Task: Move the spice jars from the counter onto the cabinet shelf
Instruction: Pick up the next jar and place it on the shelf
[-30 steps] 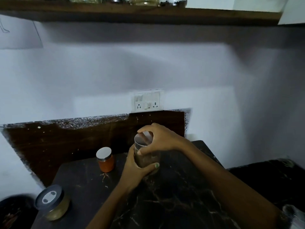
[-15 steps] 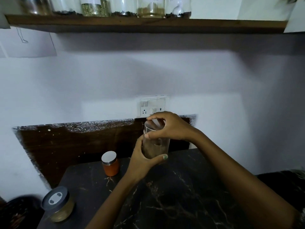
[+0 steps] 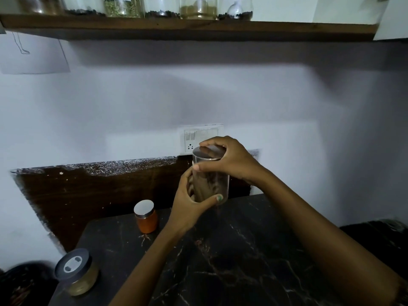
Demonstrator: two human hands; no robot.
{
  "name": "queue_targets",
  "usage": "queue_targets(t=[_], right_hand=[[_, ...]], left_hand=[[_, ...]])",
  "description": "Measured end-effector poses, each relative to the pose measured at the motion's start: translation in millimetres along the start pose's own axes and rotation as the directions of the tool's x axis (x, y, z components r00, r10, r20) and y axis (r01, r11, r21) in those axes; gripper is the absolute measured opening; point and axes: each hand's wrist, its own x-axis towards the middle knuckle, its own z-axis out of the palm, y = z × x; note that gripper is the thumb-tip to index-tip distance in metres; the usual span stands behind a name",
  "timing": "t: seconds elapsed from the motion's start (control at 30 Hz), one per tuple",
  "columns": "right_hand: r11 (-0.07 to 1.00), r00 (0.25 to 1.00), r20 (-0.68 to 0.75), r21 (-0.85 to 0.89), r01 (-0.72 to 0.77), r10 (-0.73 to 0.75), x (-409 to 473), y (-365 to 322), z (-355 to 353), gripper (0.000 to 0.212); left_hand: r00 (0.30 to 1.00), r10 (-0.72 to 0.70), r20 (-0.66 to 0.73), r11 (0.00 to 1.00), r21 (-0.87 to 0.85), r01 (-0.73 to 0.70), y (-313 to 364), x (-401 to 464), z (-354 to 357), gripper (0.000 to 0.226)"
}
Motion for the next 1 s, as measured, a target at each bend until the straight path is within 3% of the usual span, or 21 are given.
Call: queue_targets(t=[0.1,0.33,0.4,0.53,0.6,0.77,0.8,0.87,1.0], right_hand=[[0.999,0.994,-0.105,0.033,-0.036,0.039,0,-2,5,0.055],[0.987,0.977,0.207,0.136,-0.087,0.057,-1,-15,-15,0.045],[0.993,0.989,0.141,0.096,-0.066,0.052,0,-15,-11,0.045],[0.996,0.983,-0.170,0.053,-0.068,0.076,2,-13,8,0.045],[0.997,0.976,-0.202,0.027,-0.074,0.078,3,-13,11,0.048],[0.990,0.977,0.182,0.071,-0.124,0.109,-1,-18,-15,0.047],[0.991,0.974,0.203,0.064,-0.115,0.100,-2,-19,-18,0.047],[0.995,0.988,0.130,0.028,-0.091,0.087,-2,-20,-17,0.047],[0.993,0.971,-0.214,-0.039,-0.114,0.103,1,-15,1,0.050]], left_hand=[[1.000,0.028,-0.005,0.999,0.031,-0.028,1,0,4,0.087],[0.998,0.035,0.053,0.999,-0.007,-0.035,3,0,-2,0.073],[0.999,0.033,0.041,0.999,0.006,-0.033,4,-2,3,0.073],[0.998,0.055,-0.007,0.996,0.071,-0.054,6,-1,14,0.095],[0.998,0.057,-0.004,0.996,0.076,-0.056,6,0,14,0.096],[0.997,0.041,0.071,0.997,0.057,-0.045,3,4,-1,0.082],[0.995,0.042,0.086,0.997,0.056,-0.047,3,4,-2,0.080],[0.995,0.039,0.094,0.998,0.054,-0.044,3,4,1,0.081],[0.997,0.035,0.065,0.998,0.048,-0.038,6,4,16,0.097]])
